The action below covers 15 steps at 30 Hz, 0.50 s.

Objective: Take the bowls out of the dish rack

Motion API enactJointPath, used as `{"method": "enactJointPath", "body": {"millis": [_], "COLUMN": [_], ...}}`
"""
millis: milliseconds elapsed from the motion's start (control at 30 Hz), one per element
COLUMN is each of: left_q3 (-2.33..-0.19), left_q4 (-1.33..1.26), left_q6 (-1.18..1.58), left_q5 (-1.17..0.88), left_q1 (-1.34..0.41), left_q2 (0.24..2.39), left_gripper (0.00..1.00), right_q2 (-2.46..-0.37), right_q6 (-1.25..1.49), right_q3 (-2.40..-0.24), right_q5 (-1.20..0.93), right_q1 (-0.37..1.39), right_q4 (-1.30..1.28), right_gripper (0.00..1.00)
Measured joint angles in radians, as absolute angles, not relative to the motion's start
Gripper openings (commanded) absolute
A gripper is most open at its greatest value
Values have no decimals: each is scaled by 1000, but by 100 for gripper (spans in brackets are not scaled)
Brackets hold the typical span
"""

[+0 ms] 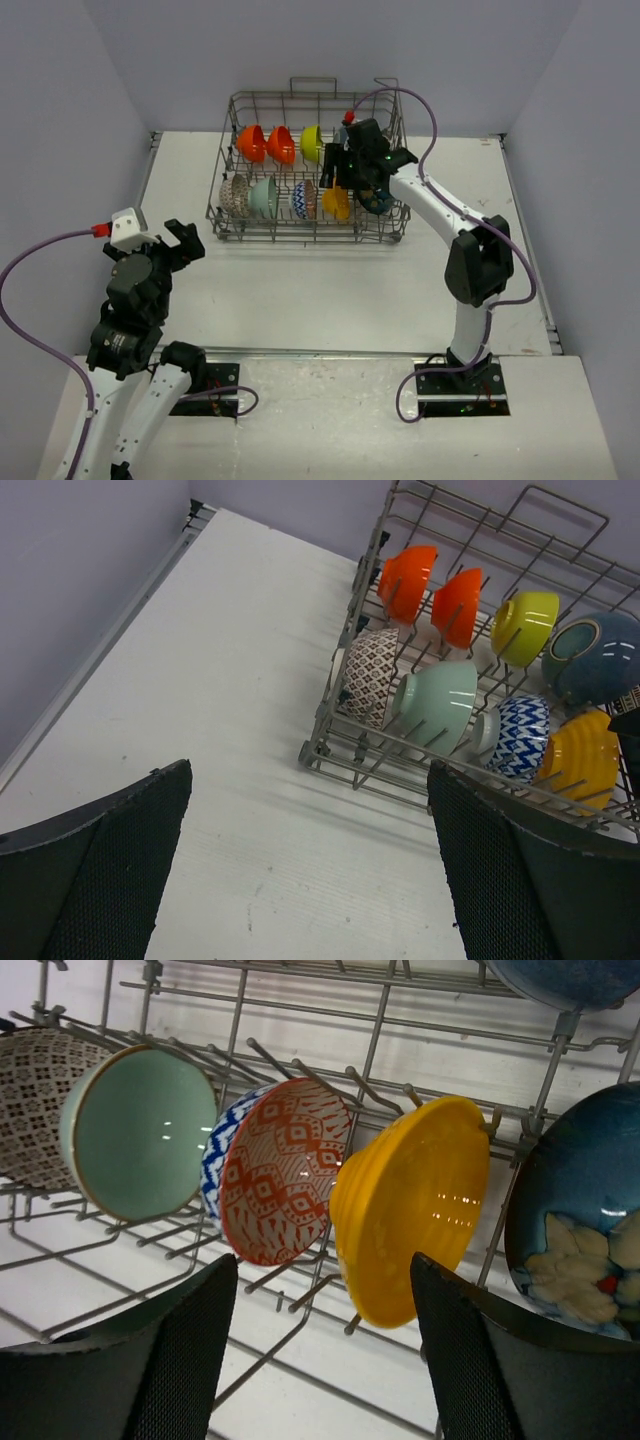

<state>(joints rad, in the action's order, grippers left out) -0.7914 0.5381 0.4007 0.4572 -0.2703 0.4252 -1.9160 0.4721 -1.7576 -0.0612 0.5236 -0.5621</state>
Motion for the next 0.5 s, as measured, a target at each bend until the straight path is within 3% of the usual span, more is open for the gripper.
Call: {"method": "enactJointPath", "body": {"millis": [500], "left_q3": [-789], "left_q4": [532], "left_q6": [401], "left_q5": [440], "left_q1": [-270], "left_q2": [415], "left_gripper": [100], "right_q2": [-2028], "right_q6": [491], "right_q3": [-1783], "right_q5": [-211], "right_q1": [482], "right_q4": [-553], "right_gripper": [49]}}
